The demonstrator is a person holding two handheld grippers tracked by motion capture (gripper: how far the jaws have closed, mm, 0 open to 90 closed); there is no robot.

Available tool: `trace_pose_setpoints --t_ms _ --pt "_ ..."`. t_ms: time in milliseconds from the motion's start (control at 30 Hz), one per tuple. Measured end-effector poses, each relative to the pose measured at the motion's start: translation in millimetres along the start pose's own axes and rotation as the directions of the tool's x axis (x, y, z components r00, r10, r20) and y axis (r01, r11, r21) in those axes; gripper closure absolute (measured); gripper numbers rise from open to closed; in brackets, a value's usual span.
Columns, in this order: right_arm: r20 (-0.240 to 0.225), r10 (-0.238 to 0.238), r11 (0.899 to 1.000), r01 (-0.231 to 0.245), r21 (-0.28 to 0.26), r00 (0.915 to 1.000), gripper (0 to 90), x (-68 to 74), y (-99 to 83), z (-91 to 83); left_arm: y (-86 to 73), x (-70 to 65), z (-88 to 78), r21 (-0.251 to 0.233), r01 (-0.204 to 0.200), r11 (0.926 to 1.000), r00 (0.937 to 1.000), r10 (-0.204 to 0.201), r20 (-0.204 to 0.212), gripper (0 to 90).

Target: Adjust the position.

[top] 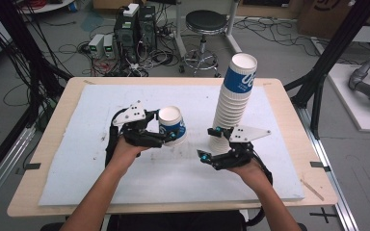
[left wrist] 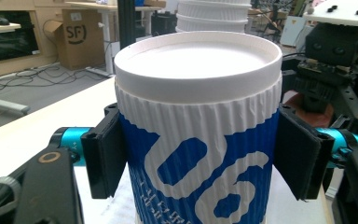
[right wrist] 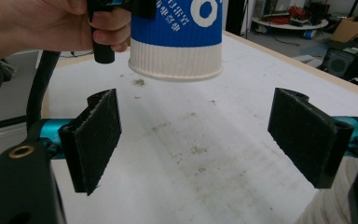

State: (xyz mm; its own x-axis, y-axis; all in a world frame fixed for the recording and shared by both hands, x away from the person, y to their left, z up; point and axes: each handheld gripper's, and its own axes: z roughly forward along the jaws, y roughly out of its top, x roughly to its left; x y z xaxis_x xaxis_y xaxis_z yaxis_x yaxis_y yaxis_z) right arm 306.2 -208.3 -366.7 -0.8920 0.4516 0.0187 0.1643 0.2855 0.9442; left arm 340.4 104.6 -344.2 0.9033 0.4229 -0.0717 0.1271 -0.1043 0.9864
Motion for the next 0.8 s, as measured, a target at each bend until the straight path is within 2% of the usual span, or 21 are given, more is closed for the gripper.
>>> trace_pose_setpoints --t_ms 233,333,467,533,600,700,733,800 --pt "-0.027 -0.01 1.0 0.01 0.007 0.9996 17.4 1.7 4.0 18.8 0.6 -6.6 6.8 -0.005 -0.016 0.9999 0.9988 0.016 0.046 26.7" --pt "-0.059 0.0 1.0 0.0 -0.001 0.9983 17.4 3.4 7.1 28.0 1.0 -10.6 11.8 -0.003 -0.024 0.9997 0.9971 0.024 0.073 26.7" --pt "-0.06 0.002 1.0 -0.003 -0.009 0.9982 17.1 4.5 10.3 38.0 1.4 -15.4 17.4 -0.003 -0.027 0.9996 0.9944 0.027 0.103 27.1" --pt "-0.082 0.004 1.0 -0.005 -0.012 0.9966 16.5 4.3 10.8 41.6 1.1 -16.4 19.7 -0.004 -0.02 0.9998 0.9923 0.021 0.122 27.1" --pt "-0.094 0.007 1.0 -0.008 -0.013 0.9955 19.6 4.9 11.6 43.0 0.9 -17.6 20.6 0.002 -0.026 0.9997 0.9918 0.026 0.125 27.1" --pt "-0.088 -0.032 1.0 0.031 -0.002 0.9956 24.3 3.6 12.2 41.2 0.5 -17.4 21.1 0.011 -0.015 0.9998 0.9921 0.014 0.124 26.7" --pt "-0.09 -0.031 0.999 0.032 0.005 0.9955 25.3 3.6 12.3 40.4 0.5 -17.3 21.9 0.019 -0.015 0.9997 0.9921 0.013 0.125 26.3" --pt "-0.084 -0.052 0.998 0.054 0.025 0.9951 26.2 3.0 13.2 38.9 1.8 -18.1 23.2 0.041 -0.031 0.9987 0.992 0.026 0.124 25.0"
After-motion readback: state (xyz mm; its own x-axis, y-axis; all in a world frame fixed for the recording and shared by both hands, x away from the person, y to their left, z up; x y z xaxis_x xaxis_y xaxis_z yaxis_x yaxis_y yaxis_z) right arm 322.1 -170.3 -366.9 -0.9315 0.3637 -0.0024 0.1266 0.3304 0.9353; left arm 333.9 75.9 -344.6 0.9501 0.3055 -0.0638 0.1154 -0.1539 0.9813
